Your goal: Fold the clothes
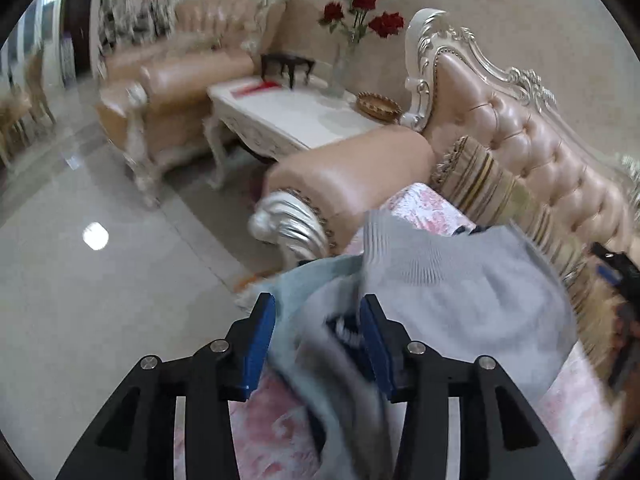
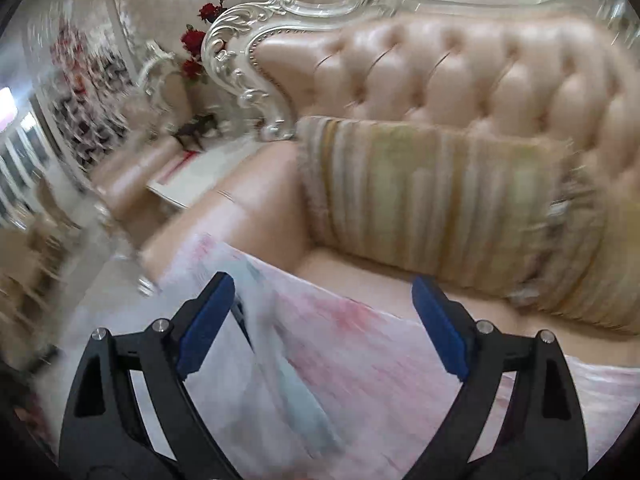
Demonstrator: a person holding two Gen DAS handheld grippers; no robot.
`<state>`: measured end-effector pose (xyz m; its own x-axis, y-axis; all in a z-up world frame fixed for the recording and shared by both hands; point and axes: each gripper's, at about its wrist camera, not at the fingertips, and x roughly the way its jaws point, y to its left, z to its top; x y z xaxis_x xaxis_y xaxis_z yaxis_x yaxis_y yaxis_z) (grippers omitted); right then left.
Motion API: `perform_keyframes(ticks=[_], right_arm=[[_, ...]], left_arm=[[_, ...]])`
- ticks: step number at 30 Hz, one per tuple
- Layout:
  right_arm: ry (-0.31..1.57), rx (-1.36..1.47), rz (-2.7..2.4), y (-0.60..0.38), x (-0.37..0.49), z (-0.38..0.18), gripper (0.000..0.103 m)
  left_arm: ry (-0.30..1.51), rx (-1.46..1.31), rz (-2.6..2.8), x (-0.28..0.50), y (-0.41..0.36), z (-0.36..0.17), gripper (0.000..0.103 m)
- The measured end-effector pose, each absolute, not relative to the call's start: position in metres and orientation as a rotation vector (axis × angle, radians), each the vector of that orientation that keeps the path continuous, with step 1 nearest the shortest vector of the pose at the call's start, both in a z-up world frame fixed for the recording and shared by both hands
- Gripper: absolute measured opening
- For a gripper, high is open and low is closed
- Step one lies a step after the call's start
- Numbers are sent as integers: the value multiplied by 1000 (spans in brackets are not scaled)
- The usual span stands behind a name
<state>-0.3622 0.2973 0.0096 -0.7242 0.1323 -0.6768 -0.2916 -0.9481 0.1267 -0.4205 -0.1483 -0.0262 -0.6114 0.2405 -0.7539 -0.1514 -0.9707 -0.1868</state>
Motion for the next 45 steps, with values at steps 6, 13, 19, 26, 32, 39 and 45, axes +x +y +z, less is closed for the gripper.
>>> perform_keyframes(ticks=[6, 13, 19, 26, 32, 39, 45], right_arm=[[146, -968, 2729, 217, -276, 2, 93], [176, -1067, 2792, 170, -214, -39, 95], [112, -991, 2827, 165, -174, -54, 100], [128, -902, 2875, 161, -132, -59, 100], [68, -884, 2940, 146, -119, -42, 100], [22, -801, 3019, 125, -104, -22, 102], [-35, -774, 3036, 121, -98, -16, 102]], left_arm=[[24, -1070, 2701, -322, -102, -2, 80], [120, -987, 2743, -241, -56, -14, 80], [78, -954, 2788, -202, -38, -48, 80], [28, -873, 2851, -164, -33, -60, 80], [-4, -796, 2924, -140, -44, -47, 80], [-44, -785, 2942, -115, -66, -26, 80], [-12, -777, 2917, -111, -64, -16, 80]])
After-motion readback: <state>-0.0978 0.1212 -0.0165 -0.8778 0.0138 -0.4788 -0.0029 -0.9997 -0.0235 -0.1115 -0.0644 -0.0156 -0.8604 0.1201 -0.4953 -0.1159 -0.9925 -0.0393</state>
